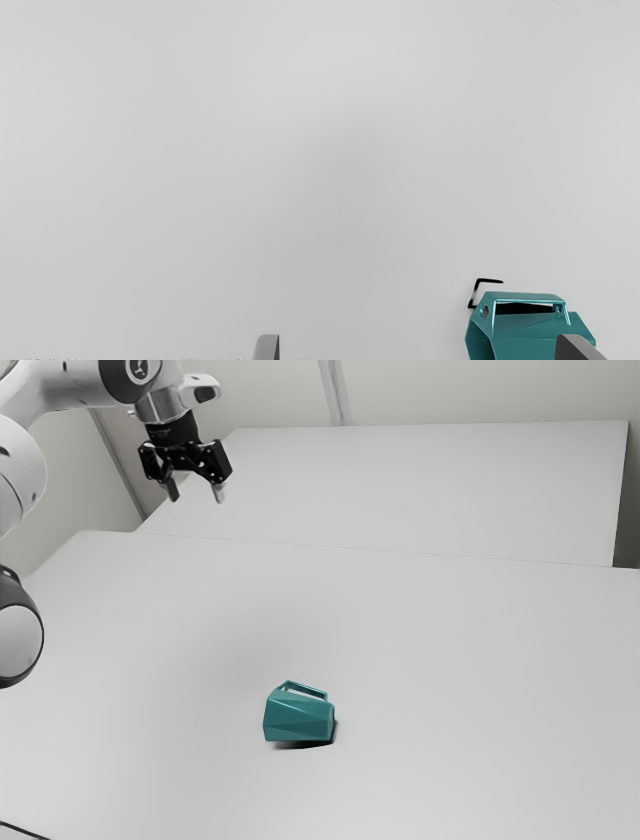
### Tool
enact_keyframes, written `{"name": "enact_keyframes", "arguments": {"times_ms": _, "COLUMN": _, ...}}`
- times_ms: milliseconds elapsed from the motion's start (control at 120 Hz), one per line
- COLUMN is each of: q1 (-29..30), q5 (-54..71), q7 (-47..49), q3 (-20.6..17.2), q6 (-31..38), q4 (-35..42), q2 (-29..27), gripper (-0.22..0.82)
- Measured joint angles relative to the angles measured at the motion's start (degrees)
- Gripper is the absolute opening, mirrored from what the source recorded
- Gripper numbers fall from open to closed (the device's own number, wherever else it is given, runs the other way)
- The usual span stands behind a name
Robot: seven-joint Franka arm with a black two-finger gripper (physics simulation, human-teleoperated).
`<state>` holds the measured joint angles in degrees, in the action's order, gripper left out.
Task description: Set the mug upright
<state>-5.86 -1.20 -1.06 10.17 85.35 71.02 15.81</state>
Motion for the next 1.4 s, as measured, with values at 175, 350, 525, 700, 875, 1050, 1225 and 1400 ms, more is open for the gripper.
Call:
{"name": "enact_keyframes", "arguments": {"times_ms": 175, "q1": -0.2, "q5": 0.3, "q7": 0.3, "q3": 0.8, "q6": -0.3, "q4": 2.4, "q2": -1.9, "gripper": 0.6}}
{"name": "enact_keyframes", "arguments": {"times_ms": 350, "q1": 0.2, "q5": -6.2, "q7": 0.5, "q3": 2.3, "q6": -0.5, "q4": 22.6, "q2": -12.4, "gripper": 0.6}}
{"name": "enact_keyframes", "arguments": {"times_ms": 525, "q1": 0.3, "q5": -18.4, "q7": 0.5, "q3": 7.3, "q6": 3.1, "q4": 47.0, "q2": -26.2, "gripper": 0.6}}
{"name": "enact_keyframes", "arguments": {"times_ms": 700, "q1": 0.4, "q5": -25.1, "q7": -1.7, "q3": 8.2, "q6": 9.2, "q4": 60.0, "q2": -29.2, "gripper": 0.6}}
{"name": "enact_keyframes", "arguments": {"times_ms": 875, "q1": -0.1, "q5": -27.8, "q7": -5.2, "q3": 8.2, "q6": 15.9, "q4": 65.4, "q2": -28.0, "gripper": 0.6}}
{"name": "enact_keyframes", "arguments": {"times_ms": 1050, "q1": -2.9, "q5": -34.1, "q7": -10.6, "q3": 8.2, "q6": 24.3, "q4": 66.5, "q2": -24.1, "gripper": 0.6}}
{"name": "enact_keyframes", "arguments": {"times_ms": 1225, "q1": -3.8, "q5": -44.4, "q7": -16.9, "q3": 8.2, "q6": 30.8, "q4": 70.5, "q2": -23.1, "gripper": 0.6}}
{"name": "enact_keyframes", "arguments": {"times_ms": 1400, "q1": -3.8, "q5": -51.7, "q7": -22.7, "q3": 8.2, "q6": 34.2, "q4": 73.4, "q2": -22.9, "gripper": 0.6}}
